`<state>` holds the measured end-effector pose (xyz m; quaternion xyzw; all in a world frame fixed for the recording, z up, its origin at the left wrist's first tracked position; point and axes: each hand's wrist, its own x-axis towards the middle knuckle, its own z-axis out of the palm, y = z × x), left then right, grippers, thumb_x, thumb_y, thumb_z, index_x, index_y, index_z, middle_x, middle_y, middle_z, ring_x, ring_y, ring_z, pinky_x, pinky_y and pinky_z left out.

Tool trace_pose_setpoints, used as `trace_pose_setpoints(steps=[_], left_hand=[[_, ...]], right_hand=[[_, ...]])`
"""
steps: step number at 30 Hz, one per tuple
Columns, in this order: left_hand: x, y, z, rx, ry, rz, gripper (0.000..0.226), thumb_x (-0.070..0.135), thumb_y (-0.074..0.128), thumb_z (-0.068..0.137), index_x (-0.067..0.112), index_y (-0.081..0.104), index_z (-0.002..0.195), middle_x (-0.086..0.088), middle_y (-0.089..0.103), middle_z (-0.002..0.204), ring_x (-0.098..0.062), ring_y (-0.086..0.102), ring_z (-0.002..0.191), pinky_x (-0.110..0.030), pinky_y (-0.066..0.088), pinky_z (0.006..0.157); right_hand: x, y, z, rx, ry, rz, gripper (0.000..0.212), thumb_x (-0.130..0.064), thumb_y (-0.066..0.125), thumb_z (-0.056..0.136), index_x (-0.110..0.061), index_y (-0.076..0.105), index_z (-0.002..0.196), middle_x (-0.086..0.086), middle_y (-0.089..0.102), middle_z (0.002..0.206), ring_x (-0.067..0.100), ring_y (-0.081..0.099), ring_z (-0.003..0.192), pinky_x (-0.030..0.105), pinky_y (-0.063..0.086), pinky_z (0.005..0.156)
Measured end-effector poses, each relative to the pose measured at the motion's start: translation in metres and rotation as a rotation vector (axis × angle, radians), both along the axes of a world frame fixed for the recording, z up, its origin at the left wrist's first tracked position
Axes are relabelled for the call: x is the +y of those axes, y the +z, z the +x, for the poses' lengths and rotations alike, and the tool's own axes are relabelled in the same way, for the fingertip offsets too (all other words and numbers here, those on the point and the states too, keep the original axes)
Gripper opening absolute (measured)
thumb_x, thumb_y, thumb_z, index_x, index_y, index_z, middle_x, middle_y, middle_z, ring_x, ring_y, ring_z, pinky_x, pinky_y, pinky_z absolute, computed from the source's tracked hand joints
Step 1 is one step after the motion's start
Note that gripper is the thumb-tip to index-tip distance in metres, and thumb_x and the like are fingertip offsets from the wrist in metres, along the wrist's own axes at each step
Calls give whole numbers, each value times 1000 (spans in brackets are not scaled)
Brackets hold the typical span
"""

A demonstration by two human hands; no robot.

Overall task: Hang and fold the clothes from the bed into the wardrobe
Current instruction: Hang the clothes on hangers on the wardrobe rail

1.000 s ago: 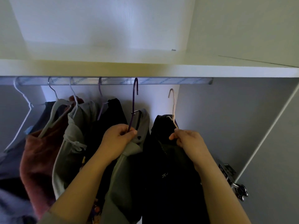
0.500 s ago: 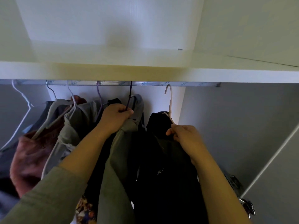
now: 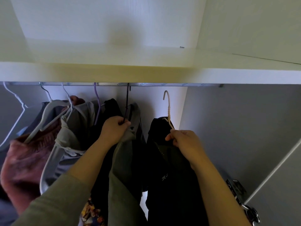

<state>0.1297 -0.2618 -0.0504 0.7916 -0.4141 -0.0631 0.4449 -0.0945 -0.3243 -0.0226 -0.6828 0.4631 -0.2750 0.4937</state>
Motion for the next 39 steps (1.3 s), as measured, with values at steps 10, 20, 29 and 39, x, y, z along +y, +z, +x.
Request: trace_pose_setpoints(steps=[10, 20, 29, 39], left_hand=[[25, -22, -11, -36, 59, -30, 51, 38, 70, 85, 14, 54, 127, 0, 53, 115, -7, 50, 91, -14, 36, 75], [48, -58, -20, -47, 13, -149, 9, 7, 56, 96, 6, 64, 99, -2, 57, 86, -16, 55, 82, -9, 33, 63], [49, -60, -22, 55, 7, -206, 15, 10, 53, 97, 17, 61, 86, 1, 59, 69, 6, 56, 64, -7, 39, 55], [52, -61, -20, 43, 0, -210, 13, 11, 53, 97, 11, 62, 88, -2, 58, 68, 5, 54, 62, -9, 39, 55]], right_hand=[[-8, -7, 6, -5, -7, 6, 39, -27, 45, 103, -9, 72, 81, -13, 42, 33, 0, 40, 29, 7, 31, 36], [-11, 4, 26, -78, 1, -164, 42, -25, 43, 103, -16, 65, 68, -9, 43, 44, 1, 39, 33, 9, 31, 41], [-16, 11, 55, -175, -23, -230, 43, -27, 42, 104, -18, 65, 68, -6, 48, 52, 4, 44, 45, 16, 35, 55], [-31, 17, 69, -250, -2, -263, 43, -28, 44, 103, -21, 65, 66, -11, 46, 44, 1, 44, 40, 14, 35, 51]])
